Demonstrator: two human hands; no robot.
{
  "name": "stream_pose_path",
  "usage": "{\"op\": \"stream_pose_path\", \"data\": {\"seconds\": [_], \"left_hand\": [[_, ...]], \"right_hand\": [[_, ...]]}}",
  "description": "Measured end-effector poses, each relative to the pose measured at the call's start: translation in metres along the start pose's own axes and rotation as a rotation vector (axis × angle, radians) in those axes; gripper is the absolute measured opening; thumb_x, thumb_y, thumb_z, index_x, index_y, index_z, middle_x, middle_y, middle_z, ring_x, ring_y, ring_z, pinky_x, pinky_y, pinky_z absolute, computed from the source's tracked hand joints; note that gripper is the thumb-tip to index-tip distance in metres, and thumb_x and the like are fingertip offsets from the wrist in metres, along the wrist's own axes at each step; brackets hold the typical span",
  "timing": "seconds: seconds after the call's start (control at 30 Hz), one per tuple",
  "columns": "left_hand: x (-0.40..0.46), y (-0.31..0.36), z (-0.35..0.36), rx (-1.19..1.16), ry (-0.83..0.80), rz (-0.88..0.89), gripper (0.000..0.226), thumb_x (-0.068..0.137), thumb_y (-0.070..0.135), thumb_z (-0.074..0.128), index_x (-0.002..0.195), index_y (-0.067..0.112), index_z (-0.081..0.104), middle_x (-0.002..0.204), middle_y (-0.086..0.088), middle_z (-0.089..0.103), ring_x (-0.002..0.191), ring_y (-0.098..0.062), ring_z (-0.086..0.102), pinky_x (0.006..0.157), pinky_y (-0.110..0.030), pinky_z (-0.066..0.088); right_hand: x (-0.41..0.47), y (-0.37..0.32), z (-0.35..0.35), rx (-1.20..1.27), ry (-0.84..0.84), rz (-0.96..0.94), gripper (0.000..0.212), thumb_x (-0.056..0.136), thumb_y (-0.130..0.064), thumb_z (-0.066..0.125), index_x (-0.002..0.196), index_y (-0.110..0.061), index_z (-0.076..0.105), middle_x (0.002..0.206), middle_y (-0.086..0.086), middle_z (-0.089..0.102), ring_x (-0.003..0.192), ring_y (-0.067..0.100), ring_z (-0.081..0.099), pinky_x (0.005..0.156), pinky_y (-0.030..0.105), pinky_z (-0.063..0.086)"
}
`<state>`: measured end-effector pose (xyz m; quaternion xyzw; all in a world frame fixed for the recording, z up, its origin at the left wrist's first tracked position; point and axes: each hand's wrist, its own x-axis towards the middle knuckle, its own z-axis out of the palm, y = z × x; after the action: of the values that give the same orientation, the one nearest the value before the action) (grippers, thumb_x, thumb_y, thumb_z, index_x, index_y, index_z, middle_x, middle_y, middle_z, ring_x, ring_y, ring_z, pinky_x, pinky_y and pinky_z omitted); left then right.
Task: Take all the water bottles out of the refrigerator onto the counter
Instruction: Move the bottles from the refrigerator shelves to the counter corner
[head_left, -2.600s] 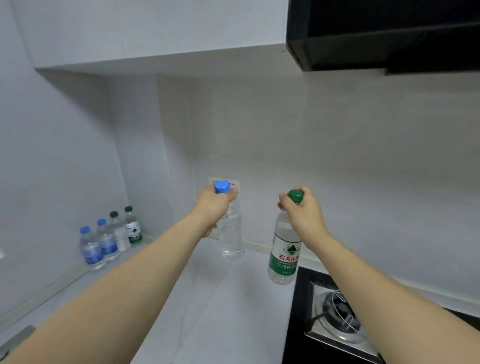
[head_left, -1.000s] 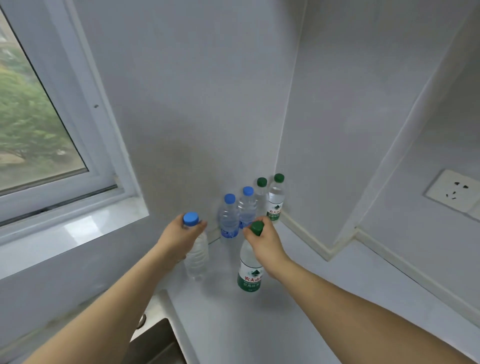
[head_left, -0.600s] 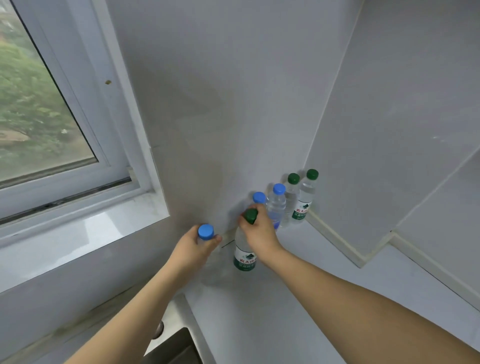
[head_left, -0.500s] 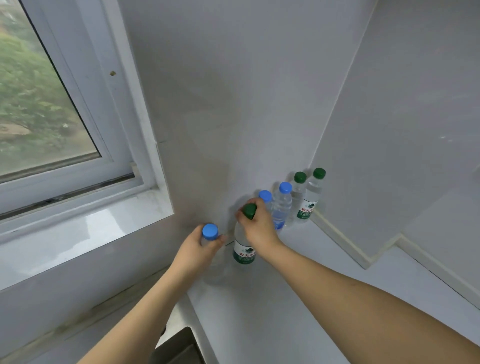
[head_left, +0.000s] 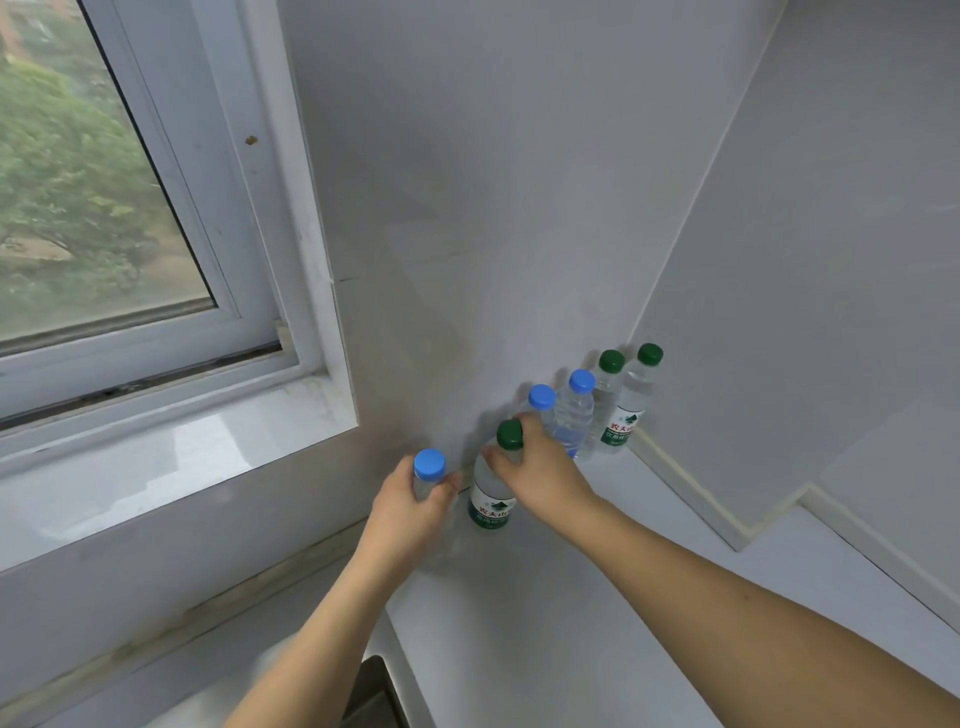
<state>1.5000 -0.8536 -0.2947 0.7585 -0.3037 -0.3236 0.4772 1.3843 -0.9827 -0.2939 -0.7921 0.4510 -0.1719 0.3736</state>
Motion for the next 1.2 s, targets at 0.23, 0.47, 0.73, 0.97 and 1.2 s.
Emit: {"op": "stream_pose_path", "data": {"seconds": [0.23, 0.47, 0.73, 0.97, 1.2], "left_hand": [[-0.001, -0.001, 0.006, -0.006, 0.046, -0.008, 0.011, 0.092, 0.034, 0.06, 0.099, 0.026, 0.056, 0.101, 0.007, 0.062, 0.089, -0.001, 0.056, 0.065, -0.018, 0.037], [0.008, -0.005, 0.011, -0.024, 0.06, 0.034, 0.012, 0.092, 0.031, 0.062, 0.102, 0.026, 0.059, 0.099, 0.013, 0.063, 0.092, 0.001, 0.056, 0.068, -0.013, 0.037], [0.026, 0.0, 0.02, -0.093, 0.047, 0.037, 0.012, 0.092, 0.031, 0.062, 0.103, 0.031, 0.059, 0.102, 0.013, 0.064, 0.091, 0.002, 0.058, 0.069, -0.018, 0.043], [0.032, -0.002, 0.028, -0.108, 0.066, 0.053, 0.025, 0.093, 0.032, 0.062, 0.117, 0.032, 0.057, 0.11, 0.015, 0.062, 0.103, -0.009, 0.056, 0.072, -0.011, 0.039], [0.023, -0.008, 0.026, -0.113, 0.068, 0.051, 0.057, 0.089, 0.039, 0.068, 0.141, 0.026, 0.047, 0.129, 0.015, 0.053, 0.121, -0.005, 0.048, 0.096, -0.022, 0.036]], "right_hand": [[-0.017, 0.029, 0.024, 0.269, -0.201, 0.394, 0.046, 0.092, -0.039, 0.059, 0.129, -0.015, 0.047, 0.11, 0.004, 0.061, 0.088, 0.02, 0.059, 0.077, 0.03, 0.047], [-0.01, 0.035, 0.03, 1.12, -0.213, 0.861, 0.054, 0.093, -0.03, 0.035, 0.133, 0.006, 0.046, 0.107, 0.033, 0.058, 0.091, 0.046, 0.057, 0.093, 0.043, 0.043], [0.011, 0.04, 0.047, 1.037, -0.16, 0.802, 0.05, 0.098, -0.04, 0.046, 0.127, 0.001, 0.049, 0.133, 0.028, 0.052, 0.124, 0.041, 0.049, 0.113, 0.046, 0.033], [0.011, 0.051, 0.052, 1.012, -0.166, 0.835, 0.062, 0.098, -0.05, 0.045, 0.138, -0.003, 0.04, 0.127, 0.024, 0.051, 0.119, 0.037, 0.05, 0.106, 0.044, 0.041], [-0.027, 0.05, 0.04, 0.82, -0.122, 0.823, 0.046, 0.102, -0.038, 0.041, 0.137, -0.008, 0.041, 0.141, 0.02, 0.045, 0.12, 0.031, 0.051, 0.103, 0.038, 0.04]]}}
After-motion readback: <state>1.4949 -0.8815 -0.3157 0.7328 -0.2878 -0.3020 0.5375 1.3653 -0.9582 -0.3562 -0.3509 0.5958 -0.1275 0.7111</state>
